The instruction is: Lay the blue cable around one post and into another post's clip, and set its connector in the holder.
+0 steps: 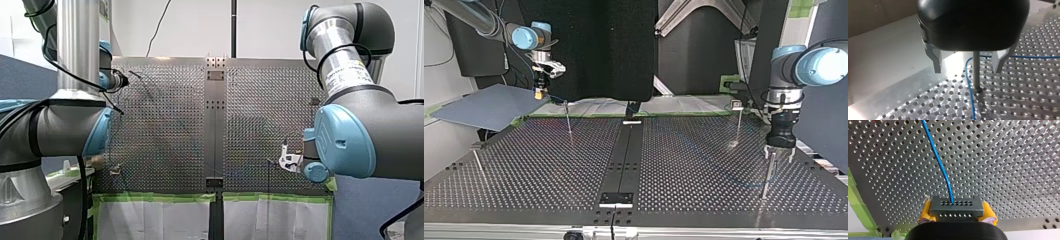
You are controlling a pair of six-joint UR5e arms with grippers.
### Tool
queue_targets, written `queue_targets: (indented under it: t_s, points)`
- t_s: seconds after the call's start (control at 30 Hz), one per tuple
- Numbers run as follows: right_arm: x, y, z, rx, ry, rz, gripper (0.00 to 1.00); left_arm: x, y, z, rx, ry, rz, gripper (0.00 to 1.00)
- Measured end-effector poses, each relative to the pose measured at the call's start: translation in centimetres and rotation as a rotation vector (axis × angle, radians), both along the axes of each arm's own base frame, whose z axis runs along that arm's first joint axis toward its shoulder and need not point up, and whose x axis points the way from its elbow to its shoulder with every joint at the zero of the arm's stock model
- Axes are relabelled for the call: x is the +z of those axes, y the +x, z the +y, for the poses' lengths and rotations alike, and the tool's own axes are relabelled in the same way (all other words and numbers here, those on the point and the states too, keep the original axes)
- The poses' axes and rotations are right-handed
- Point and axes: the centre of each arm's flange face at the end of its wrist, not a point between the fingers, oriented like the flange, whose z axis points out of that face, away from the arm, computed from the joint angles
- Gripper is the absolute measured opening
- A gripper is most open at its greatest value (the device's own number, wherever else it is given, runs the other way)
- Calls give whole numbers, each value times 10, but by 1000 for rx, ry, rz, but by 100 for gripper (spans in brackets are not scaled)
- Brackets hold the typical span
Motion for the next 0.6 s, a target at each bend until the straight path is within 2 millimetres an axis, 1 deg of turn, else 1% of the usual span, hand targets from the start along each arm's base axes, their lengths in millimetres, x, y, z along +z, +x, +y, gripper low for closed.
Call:
queue_targets:
  t_s: [0.17,0.3,0.5,0.6]
  points:
    - [0,0,0,0,0,0,0,-10,-13,-5,-4,23,20,100]
    - [0,0,0,0,0,0,0,-13,-26,-12,-14,53,17,100]
    - [0,0,0,0,-3,2,0,-13,-50,-29,-65,89,-13,100]
    - [0,0,0,0,-2,4,0,-19,-60,-37,-96,111,-8,100]
